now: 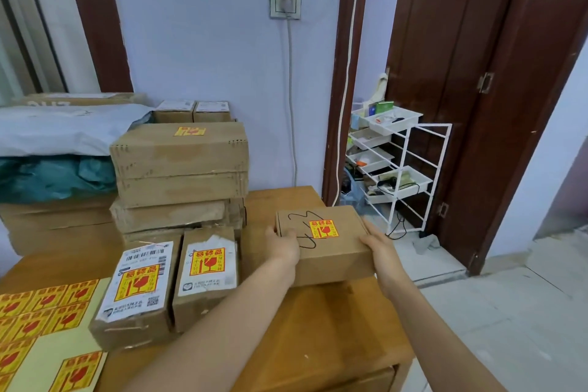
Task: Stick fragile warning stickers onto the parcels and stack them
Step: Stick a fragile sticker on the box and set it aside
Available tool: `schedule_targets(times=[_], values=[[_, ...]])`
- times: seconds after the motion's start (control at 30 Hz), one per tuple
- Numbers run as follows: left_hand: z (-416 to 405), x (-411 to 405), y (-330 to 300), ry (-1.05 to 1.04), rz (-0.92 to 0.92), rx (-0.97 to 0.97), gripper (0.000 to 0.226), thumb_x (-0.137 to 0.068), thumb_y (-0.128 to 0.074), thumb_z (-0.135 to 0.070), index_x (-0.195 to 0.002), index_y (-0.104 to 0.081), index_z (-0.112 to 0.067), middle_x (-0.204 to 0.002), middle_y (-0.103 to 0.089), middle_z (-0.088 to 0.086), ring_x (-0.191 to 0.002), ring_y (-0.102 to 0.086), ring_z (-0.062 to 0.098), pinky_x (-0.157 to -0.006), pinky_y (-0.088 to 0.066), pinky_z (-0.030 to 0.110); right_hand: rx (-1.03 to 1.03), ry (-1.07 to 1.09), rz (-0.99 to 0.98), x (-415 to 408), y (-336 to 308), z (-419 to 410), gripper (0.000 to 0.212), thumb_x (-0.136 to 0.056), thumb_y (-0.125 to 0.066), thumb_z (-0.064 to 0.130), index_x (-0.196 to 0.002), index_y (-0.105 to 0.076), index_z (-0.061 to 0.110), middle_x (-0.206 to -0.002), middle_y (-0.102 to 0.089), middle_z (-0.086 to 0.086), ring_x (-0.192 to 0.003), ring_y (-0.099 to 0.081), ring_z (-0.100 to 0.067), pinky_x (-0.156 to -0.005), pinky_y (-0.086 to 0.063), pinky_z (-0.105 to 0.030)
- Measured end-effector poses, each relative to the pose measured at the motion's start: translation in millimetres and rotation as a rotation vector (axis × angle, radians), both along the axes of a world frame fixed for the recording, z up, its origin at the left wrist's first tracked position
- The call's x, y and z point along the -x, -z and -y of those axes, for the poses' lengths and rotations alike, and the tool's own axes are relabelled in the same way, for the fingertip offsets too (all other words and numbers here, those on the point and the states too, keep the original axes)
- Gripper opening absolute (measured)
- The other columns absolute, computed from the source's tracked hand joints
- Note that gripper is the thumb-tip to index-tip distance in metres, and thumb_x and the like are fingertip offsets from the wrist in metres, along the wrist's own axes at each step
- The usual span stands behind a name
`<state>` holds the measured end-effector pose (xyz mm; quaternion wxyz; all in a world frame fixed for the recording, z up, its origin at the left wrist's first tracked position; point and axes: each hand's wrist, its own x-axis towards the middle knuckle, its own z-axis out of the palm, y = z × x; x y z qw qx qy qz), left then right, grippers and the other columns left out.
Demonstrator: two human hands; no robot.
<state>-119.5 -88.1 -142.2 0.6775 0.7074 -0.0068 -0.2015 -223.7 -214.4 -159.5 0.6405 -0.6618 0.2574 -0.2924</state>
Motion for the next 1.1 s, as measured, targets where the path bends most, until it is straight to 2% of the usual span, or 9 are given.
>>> schedule_targets(times=[0.1, 0.17, 0.33, 0.47, 0.53, 0.63, 0.77, 0.93, 1.1], values=[[5, -3, 25, -0.028, -0.053, -0.07, 0.046, -0.101, -0.039, -0.027, -0.145, -0.031, -0.017, -0.136, -0.049, 0.011, -0.12, -0.048, 0.031, -0.099, -0.041, 0.04, 0.0, -0.029, -0.087, -7, 18, 6, 0.043, -0.099, -0.041, 0.009, -0.142, -0.041, 0.013, -0.141, -0.047, 0.001, -0.125, -0.045, -0.018, -0.097, -0.035, -0.025], [8, -5, 36, -0.045, -0.039, -0.116, 0.047, -0.1, -0.039, -0.03, -0.145, -0.032, -0.017, -0.138, -0.048, 0.01, -0.123, -0.046, 0.033, -0.103, -0.039, 0.043, -0.001, -0.056, -0.116, -12, 30, 8, 0.048, -0.099, -0.042, 0.01, -0.146, -0.034, 0.012, -0.148, -0.039, -0.003, -0.131, -0.039, -0.019, -0.101, -0.031, -0.025], [19, -16, 42, -0.098, 0.019, -0.101, 0.046, -0.1, -0.041, -0.031, -0.144, -0.036, -0.016, -0.138, -0.049, 0.008, -0.126, -0.046, 0.032, -0.102, -0.038, 0.04, -0.053, -0.03, -0.068, -24, 45, 17, 0.047, -0.099, -0.043, 0.011, -0.145, -0.037, 0.017, -0.141, -0.046, 0.001, -0.115, -0.046, -0.012, -0.088, -0.038, -0.022], [27, -24, 41, -0.146, 0.03, -0.045, 0.043, -0.1, -0.044, -0.029, -0.14, -0.041, -0.015, -0.134, -0.052, 0.007, -0.12, -0.049, 0.03, -0.097, -0.039, 0.036, -0.081, -0.018, -0.003, -37, 50, 24, 0.036, -0.099, -0.041, 0.01, -0.128, -0.044, 0.031, -0.104, -0.055, 0.021, -0.091, -0.053, 0.003, -0.066, -0.041, -0.007], [33, -29, 40, -0.176, 0.045, -0.019, 0.04, -0.099, -0.046, -0.027, -0.138, -0.044, -0.015, -0.131, -0.054, 0.007, -0.112, -0.05, 0.026, -0.091, -0.039, 0.033, -0.083, -0.001, 0.018, -45, 52, 27, 0.033, -0.099, -0.042, 0.011, -0.125, -0.045, 0.032, -0.099, -0.055, 0.021, -0.088, -0.053, 0.003, -0.061, -0.042, -0.006], [43, -40, 44, -0.241, 0.052, 0.028, 0.038, -0.098, -0.051, -0.025, -0.134, -0.048, -0.014, -0.125, -0.057, 0.005, -0.098, -0.048, 0.019, -0.084, -0.037, 0.028, -0.066, 0.032, 0.027, -61, 56, 36, 0.029, -0.098, -0.043, 0.013, -0.126, -0.05, 0.021, -0.102, -0.056, 0.013, -0.088, -0.052, 0.001, -0.064, -0.041, -0.012], [56, -53, 47, -0.351, 0.035, 0.105, 0.035, -0.094, -0.057, -0.022, -0.128, -0.052, -0.014, -0.106, -0.053, -0.001, -0.093, -0.047, 0.016, -0.081, -0.037, 0.026, -0.057, 0.063, 0.043, -81, 61, 46, 0.028, -0.097, -0.046, 0.016, -0.125, -0.049, 0.012, -0.105, -0.055, 0.005, -0.088, -0.051, -0.003, -0.067, -0.036, -0.019], [71, -71, 51, -0.455, 0.054, 0.216, 0.025, -0.091, -0.061, -0.014, -0.116, -0.058, -0.011, -0.104, -0.058, 0.0, -0.092, -0.052, 0.016, -0.081, -0.038, 0.023, -0.053, 0.105, 0.073, -108, 67, 59, 0.021, -0.096, -0.048, 0.016, -0.116, -0.053, 0.015, -0.107, -0.057, 0.003, -0.096, -0.054, -0.013, -0.071, -0.04, -0.021], [86, -96, 58, -0.518, 0.068, 0.283, 0.016, -0.09, -0.062, -0.009, -0.105, -0.06, -0.014, -0.097, -0.059, -0.003, -0.09, -0.056, 0.016, -0.081, -0.04, 0.023, -0.068, 0.153, 0.12, -136, 71, 69, 0.02, -0.094, -0.049, 0.015, -0.112, -0.057, 0.019, -0.101, -0.059, 0.008, -0.092, -0.055, -0.007, -0.07, -0.042, -0.02]])
